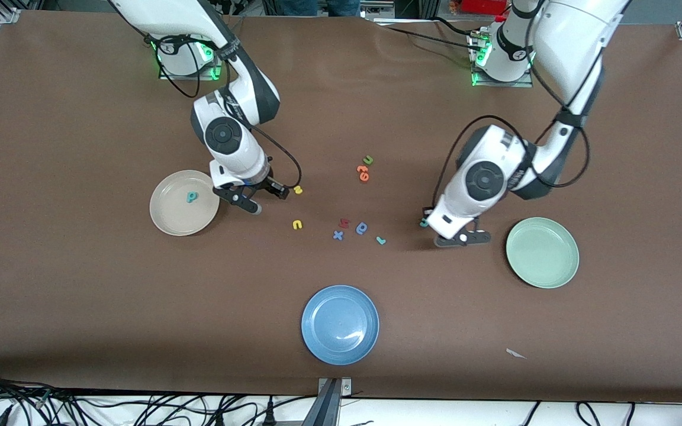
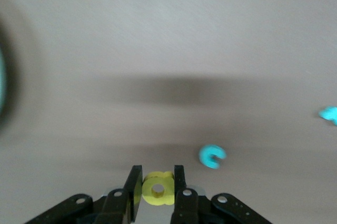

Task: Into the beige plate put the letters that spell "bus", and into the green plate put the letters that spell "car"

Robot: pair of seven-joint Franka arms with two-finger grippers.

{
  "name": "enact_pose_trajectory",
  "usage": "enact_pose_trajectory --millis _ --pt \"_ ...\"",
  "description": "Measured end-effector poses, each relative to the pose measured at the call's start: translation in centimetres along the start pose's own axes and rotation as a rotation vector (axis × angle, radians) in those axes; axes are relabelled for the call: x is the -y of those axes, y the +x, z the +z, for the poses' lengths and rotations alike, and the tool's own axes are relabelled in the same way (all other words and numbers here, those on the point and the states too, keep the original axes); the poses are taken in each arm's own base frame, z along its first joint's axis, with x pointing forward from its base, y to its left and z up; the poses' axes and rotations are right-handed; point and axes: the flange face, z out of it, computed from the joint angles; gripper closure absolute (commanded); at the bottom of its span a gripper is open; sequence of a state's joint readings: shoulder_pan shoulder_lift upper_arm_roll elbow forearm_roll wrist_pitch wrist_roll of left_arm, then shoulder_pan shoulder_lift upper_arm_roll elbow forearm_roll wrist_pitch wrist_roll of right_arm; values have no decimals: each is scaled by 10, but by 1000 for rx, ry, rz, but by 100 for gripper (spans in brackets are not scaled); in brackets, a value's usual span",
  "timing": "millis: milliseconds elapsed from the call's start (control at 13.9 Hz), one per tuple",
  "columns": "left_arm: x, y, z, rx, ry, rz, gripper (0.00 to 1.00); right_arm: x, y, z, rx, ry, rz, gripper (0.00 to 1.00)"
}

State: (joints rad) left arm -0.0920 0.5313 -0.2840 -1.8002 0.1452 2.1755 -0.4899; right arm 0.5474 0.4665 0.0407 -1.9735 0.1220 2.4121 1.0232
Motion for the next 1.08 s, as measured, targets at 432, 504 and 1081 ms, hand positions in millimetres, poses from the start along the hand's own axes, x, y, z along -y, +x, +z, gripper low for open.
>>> enact_pose_trajectory --millis 432,504,1081 --pt "154 51 -18 -33 46 181 83 28 -32 46 -5 21 71 40" --pt "174 54 -16 -32 70 209 82 29 -35 49 -5 18 73 40" --pt "190 78 24 -20 133 304 0 27 -38 59 1 3 74 76"
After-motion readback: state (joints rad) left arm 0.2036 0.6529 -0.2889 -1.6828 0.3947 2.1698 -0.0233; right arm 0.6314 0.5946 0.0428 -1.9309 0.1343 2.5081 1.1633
